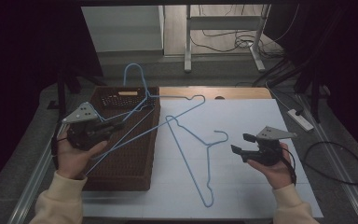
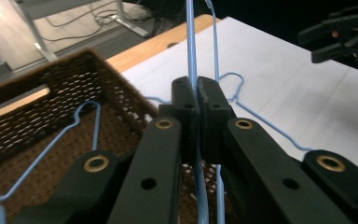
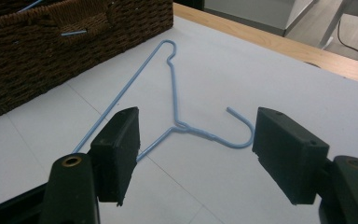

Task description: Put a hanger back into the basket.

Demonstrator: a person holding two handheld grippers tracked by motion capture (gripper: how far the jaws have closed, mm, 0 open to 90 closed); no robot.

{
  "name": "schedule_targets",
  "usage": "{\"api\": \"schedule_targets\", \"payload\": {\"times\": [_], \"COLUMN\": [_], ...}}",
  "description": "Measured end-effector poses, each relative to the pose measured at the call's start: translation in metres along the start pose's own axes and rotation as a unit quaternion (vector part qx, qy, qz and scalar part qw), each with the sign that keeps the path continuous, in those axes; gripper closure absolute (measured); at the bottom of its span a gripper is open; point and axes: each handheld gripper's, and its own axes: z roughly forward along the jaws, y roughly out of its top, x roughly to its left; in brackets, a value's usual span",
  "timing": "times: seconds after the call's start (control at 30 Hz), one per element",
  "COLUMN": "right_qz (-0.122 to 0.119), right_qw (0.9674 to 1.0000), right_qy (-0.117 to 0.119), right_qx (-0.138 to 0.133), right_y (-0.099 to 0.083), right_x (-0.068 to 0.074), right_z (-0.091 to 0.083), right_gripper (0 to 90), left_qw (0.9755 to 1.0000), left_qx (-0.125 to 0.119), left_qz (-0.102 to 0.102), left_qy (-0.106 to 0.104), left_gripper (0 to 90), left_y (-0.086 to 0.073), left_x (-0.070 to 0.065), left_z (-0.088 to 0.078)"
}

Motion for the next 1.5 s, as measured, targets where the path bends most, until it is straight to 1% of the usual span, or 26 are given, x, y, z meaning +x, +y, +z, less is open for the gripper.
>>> {"api": "schedule_targets", "payload": {"times": [0.07,0.13,0.17,0.27,0.33,0.37,0.4,0.43,0.53,0.6,0.63,0.73,0.77,0.83,0.87,0.9,1.0,1.17,1.23,1.33,1.43,1.5], "right_qz": [0.0,0.0,0.0,0.0,0.0,0.0,0.001,0.001,0.002,0.002,0.002,0.002,0.002,0.002,0.002,0.002,0.001,0.001,0.0,0.0,0.002,0.003], "right_qw": [1.0,1.0,1.0,1.0,0.9999,0.9999,0.9999,0.9999,0.9999,0.9999,0.9999,0.9998,0.9998,0.9998,0.9998,0.9998,0.9997,0.9997,0.9997,0.9997,0.9997,0.9997], "right_qy": [0.0,0.0,0.0,0.0,-0.001,-0.002,-0.002,-0.002,-0.002,-0.002,-0.002,-0.002,-0.002,-0.001,-0.001,-0.001,-0.002,-0.001,-0.002,-0.003,-0.004,-0.004], "right_qx": [0.001,0.006,0.007,0.01,0.011,0.012,0.012,0.014,0.016,0.017,0.017,0.019,0.019,0.02,0.021,0.021,0.023,0.025,0.026,0.025,0.023,0.024], "right_y": [0.0,-0.001,-0.001,-0.002,-0.002,-0.002,-0.003,-0.003,-0.003,-0.004,-0.004,-0.004,-0.004,-0.005,-0.005,-0.005,-0.005,-0.005,-0.006,-0.005,-0.005,-0.006], "right_x": [0.0,0.0,0.001,0.001,0.001,0.001,0.001,0.001,0.0,0.0,0.0,0.0,0.0,0.0,0.0,0.0,0.0,0.0,0.0,0.0,-0.001,-0.001], "right_z": [0.0,0.002,0.003,0.004,0.004,0.005,0.005,0.005,0.006,0.006,0.006,0.007,0.007,0.008,0.008,0.008,0.008,0.009,0.009,0.009,0.008,0.008], "right_gripper": [32.0,32.0,31.9,31.9,31.9,31.9,31.9,31.9,31.9,31.9,31.9,31.8,31.8,31.8,31.8,31.8,31.8,31.8,31.7,31.7,31.7,31.7], "left_qw": [1.0,0.9998,0.9998,0.9993,0.9992,0.9987,0.9987,0.9981,0.9971,0.9964,0.9964,0.9946,0.9946,0.9937,0.9927,0.9921,0.9914,0.9908,0.99,0.9886,0.9882,0.9883], "left_qx": [0.0,-0.001,-0.001,-0.006,-0.008,-0.01,-0.01,-0.013,-0.017,-0.02,-0.02,-0.024,-0.024,-0.024,-0.024,-0.024,-0.024,-0.012,-0.012,-0.014,-0.007,0.002], "left_qz": [-0.002,-0.011,-0.011,-0.024,-0.027,-0.034,-0.034,-0.041,-0.053,-0.06,-0.06,-0.073,-0.073,-0.078,-0.083,-0.085,-0.09,-0.095,-0.097,-0.105,-0.11,-0.11], "left_qy": [0.004,0.014,0.014,0.026,0.029,0.036,0.036,0.043,0.052,0.058,0.058,0.07,0.07,0.077,0.085,0.089,0.092,0.096,0.101,0.107,0.107,0.106], "left_gripper": [87.0,87.0,87.0,87.0,87.0,87.0,87.0,87.0,87.0,87.1,87.0,87.0,87.1,87.0,87.0,87.0,87.0,87.0,87.0,87.0,87.0,87.0], "left_y": [-0.002,-0.008,-0.008,-0.016,-0.018,-0.022,-0.022,-0.026,-0.03,-0.033,-0.033,-0.037,-0.037,-0.039,-0.042,-0.043,-0.047,-0.052,-0.055,-0.059,-0.063,-0.064], "left_x": [0.002,0.008,0.008,0.016,0.018,0.022,0.022,0.027,0.033,0.037,0.037,0.044,0.044,0.047,0.049,0.05,0.053,0.058,0.06,0.064,0.067,0.069], "left_z": [-0.002,-0.008,-0.008,-0.016,-0.017,-0.02,-0.02,-0.022,-0.026,-0.028,-0.028,-0.032,-0.032,-0.033,-0.034,-0.034,-0.032,-0.028,-0.027,-0.026,-0.024,-0.021]}}
